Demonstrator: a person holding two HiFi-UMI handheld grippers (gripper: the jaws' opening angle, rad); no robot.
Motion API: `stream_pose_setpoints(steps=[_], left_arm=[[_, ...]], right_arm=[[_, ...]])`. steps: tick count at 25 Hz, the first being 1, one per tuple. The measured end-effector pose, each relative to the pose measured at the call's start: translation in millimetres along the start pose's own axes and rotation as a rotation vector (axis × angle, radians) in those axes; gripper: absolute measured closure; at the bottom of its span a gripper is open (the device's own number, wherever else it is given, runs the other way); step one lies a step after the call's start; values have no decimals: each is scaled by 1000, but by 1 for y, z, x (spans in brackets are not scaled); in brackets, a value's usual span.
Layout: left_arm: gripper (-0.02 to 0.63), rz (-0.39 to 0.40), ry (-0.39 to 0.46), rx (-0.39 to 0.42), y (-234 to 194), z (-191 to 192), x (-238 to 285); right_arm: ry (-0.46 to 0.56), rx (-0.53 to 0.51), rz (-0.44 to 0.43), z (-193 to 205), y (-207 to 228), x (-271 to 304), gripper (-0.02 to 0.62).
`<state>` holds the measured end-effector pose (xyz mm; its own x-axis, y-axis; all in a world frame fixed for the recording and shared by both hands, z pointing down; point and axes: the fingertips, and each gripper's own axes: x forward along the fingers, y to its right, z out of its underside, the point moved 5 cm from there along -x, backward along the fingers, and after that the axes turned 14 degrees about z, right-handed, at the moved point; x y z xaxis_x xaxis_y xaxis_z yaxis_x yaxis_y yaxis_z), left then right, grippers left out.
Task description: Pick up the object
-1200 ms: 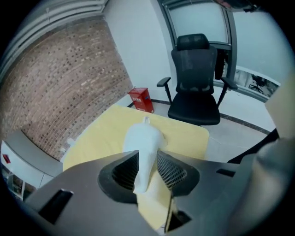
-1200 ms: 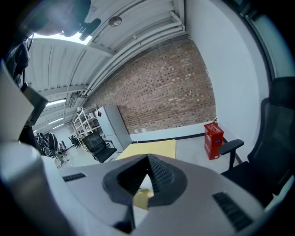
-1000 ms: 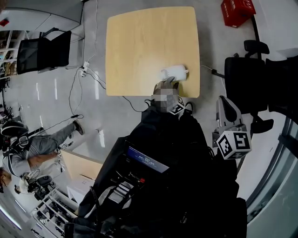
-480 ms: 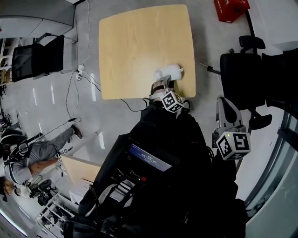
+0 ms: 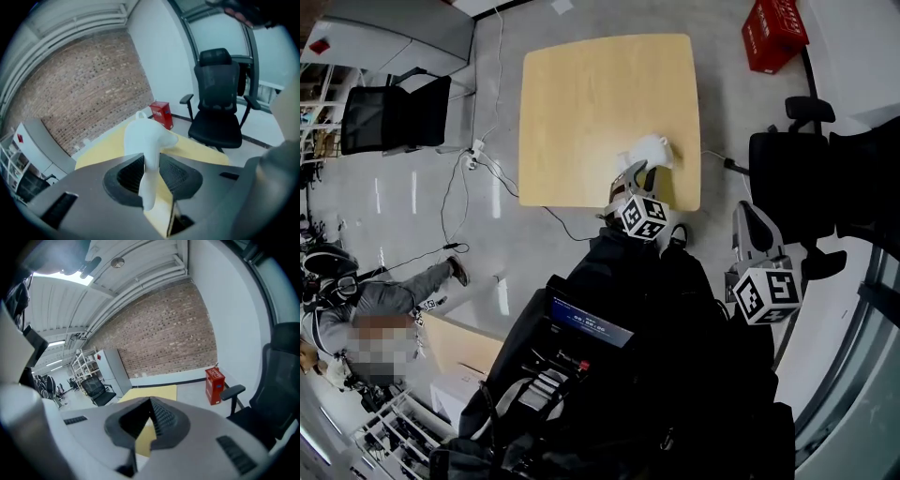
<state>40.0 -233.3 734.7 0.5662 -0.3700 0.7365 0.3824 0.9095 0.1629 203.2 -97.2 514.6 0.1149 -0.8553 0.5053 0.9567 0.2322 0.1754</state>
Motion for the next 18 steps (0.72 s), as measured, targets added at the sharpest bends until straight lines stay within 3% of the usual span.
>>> stream_pose_setpoints(steps=[9,18], left_arm=[[499,-134,401,-336,-50,-75,-128],[499,-242,667,-411,-90,-118,-245]], right_arm=[[117,-37,-136,-37,-42,3,591],[236,-69,-282,-80,-93,1,591]])
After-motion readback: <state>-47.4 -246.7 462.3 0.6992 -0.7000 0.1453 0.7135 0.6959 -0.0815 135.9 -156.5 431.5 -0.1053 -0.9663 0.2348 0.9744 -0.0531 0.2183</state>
